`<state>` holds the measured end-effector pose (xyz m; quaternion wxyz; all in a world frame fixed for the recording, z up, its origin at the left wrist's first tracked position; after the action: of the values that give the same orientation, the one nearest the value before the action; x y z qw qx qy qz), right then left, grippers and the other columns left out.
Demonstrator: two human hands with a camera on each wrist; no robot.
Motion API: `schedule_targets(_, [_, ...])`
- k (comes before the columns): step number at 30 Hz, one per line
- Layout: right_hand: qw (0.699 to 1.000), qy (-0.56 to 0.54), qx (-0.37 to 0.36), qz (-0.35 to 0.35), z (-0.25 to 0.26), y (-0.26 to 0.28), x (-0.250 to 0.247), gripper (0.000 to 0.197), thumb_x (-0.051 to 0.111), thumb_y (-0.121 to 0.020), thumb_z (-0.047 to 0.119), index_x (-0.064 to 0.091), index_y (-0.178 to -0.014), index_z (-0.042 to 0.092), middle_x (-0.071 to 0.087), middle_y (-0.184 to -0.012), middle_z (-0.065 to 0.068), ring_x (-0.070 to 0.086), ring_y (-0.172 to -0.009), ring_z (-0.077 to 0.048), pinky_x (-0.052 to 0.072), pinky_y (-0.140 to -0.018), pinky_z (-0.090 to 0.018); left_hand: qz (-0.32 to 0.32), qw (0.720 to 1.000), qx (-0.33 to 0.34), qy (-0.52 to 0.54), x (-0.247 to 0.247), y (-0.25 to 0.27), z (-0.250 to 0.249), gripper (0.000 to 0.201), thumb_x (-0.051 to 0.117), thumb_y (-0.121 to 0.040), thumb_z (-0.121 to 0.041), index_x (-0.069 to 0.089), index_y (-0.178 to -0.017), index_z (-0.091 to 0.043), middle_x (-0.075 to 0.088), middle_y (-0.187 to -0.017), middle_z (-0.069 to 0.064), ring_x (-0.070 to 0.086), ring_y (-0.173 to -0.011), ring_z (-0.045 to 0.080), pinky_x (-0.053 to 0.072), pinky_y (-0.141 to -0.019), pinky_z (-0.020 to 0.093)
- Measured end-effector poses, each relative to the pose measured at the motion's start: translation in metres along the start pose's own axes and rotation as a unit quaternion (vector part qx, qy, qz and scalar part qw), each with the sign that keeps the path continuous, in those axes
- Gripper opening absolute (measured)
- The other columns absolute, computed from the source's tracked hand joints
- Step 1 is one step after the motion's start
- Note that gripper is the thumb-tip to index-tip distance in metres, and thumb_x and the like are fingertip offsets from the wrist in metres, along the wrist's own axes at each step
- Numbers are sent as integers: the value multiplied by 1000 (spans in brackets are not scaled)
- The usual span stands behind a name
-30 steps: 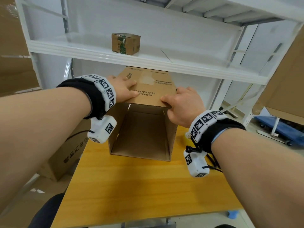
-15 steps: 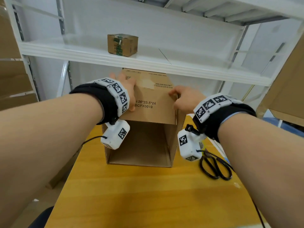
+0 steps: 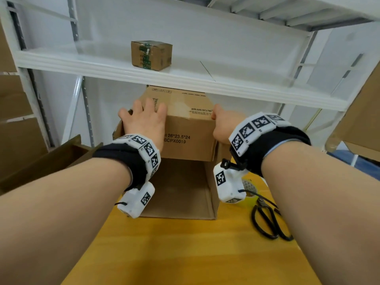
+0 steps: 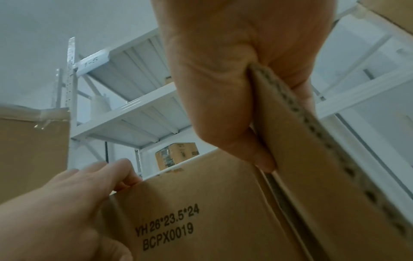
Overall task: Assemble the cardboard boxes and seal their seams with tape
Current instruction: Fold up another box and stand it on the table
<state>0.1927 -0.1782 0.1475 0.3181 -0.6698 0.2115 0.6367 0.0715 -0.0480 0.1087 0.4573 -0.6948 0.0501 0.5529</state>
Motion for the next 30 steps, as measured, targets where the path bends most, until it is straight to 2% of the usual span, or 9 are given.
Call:
schedule_targets(2, [999,37,4,29,3,-1,4,64,57,-89,8,28,-146,17,68,-101,-12,67,-91,-30,57,-85,-45,-4,1000,-12,1,2,1,0,48,64,-70,-9,40,-110,-22,42,-115,9,38,-111,32,34,-91,56])
schedule_targets(4, [999,39,7,29,5,-3,3,55,56,-89,6,34,-139,16,66,-94,-10,67,-85,-29,58,-83,-46,-12,1000,-14,-1,4,2,1,48,63,-71,-7,41,-111,-21,42,-115,10,38,-110,33,36,-91,56])
schedule_targets(16, [997,50,15,58,8,-4,7,62,62,-87,6,31,-139,13,65,-98,-13,67,-91,-32,56,-88,-48,-49,999,-1,-17,8,7,2,51,67,-69,-10,38,-110,-20,42,-114,13,40,-108,35,33,-93,57])
schedule_targets(22, [999,35,8,30,2,-5,8,56,55,-88,2,34,-138,15,65,-88,-10,65,-80,-28,57,-83,-45,-36,996,54,-55,12,18,4,83,74,-60,-34,30,-129,-19,37,-125,12,37,-119,33,25,-103,55])
schedule_targets(24, [999,36,4,15,1,-3,8,54,54,-89,2,35,-138,15,60,-80,-8,60,-70,-25,56,-79,-43,-10,997,73,-26,17,26,2,106,73,-62,-52,15,-144,-18,26,-143,14,23,-136,34,14,-113,55])
schedule_targets(25, [999,39,2,6,2,-1,8,54,54,-89,3,34,-138,15,59,-79,-7,58,-69,-24,56,-78,-43,15,995,94,-14,22,32,-2,117,70,-63,-61,2,-149,-19,10,-153,15,7,-144,34,7,-116,55])
schedule_targets(27, [999,38,-2,-6,2,-1,7,51,54,-89,3,37,-136,16,59,-82,-7,59,-72,-25,57,-80,-44,74,982,172,-10,35,49,-18,129,63,-65,-72,-19,-150,-20,-25,-156,13,-21,-145,31,-2,-118,53])
schedule_targets(28, [999,37,-6,-9,2,-1,6,49,54,-89,3,39,-134,15,58,-82,-7,60,-74,-26,57,-81,-45,108,970,217,-9,44,59,-27,131,62,-65,-75,-23,-149,-21,-32,-154,11,-25,-143,29,-4,-118,52])
schedule_targets(30, [999,37,-13,-11,1,1,7,47,55,-90,5,40,-133,14,53,-84,-7,62,-82,-29,55,-85,-46,195,938,286,-12,62,80,-41,133,64,-60,-78,-19,-150,-27,-28,-156,5,-20,-145,26,-3,-118,52])
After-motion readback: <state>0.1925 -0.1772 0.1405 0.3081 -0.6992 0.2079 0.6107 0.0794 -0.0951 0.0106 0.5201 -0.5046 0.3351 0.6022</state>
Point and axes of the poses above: each hand's wrist, its own y-axis away from the middle knuckle, its own x-axis out of the palm, z = x × y, the point moved 5 cm from there along -y, towards the middle knuckle
